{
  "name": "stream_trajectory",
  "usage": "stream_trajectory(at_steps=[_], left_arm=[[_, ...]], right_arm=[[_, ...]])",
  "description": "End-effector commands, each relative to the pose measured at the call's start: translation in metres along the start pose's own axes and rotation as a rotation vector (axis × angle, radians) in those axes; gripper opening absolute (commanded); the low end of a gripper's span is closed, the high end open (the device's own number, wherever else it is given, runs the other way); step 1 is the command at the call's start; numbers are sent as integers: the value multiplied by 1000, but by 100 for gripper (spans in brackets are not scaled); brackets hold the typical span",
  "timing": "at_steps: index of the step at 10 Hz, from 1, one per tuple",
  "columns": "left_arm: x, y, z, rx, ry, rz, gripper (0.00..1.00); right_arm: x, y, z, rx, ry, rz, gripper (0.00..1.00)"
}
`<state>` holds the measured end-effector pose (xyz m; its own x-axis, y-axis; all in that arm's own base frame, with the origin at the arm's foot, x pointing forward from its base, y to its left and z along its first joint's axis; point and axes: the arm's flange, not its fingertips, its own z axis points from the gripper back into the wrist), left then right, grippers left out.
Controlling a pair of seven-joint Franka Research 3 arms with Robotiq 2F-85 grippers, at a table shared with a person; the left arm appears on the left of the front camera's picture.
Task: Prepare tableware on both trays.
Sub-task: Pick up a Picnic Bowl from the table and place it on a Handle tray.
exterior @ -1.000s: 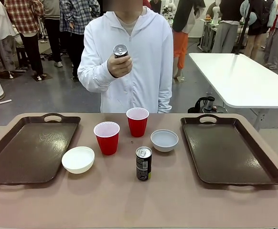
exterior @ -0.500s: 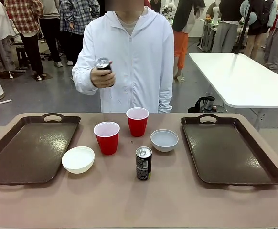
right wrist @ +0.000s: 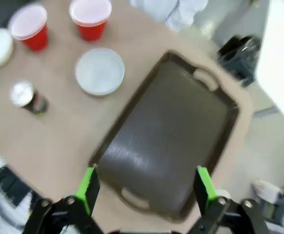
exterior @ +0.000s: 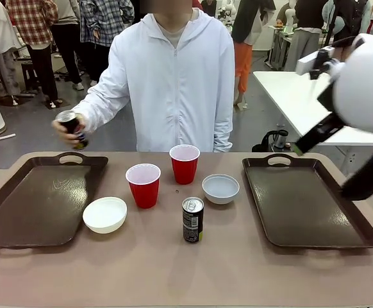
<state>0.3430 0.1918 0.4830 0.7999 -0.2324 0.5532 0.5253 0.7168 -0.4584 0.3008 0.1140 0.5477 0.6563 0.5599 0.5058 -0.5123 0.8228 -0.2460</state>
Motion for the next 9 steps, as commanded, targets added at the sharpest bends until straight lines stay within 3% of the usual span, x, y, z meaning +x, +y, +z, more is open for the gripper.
stream_trajectory(at_steps=[1,6,9], left_arm=[[0,1,0,1,2,-13,100],[0,1,0,1,2,-13,100],[0,1,0,1,2,-13,100]], right_arm=[[-13,-7,16,25,25,14,100],[-9,-4,12,14,15,-5,100],[71,-2,-52,115,151,-96,100]])
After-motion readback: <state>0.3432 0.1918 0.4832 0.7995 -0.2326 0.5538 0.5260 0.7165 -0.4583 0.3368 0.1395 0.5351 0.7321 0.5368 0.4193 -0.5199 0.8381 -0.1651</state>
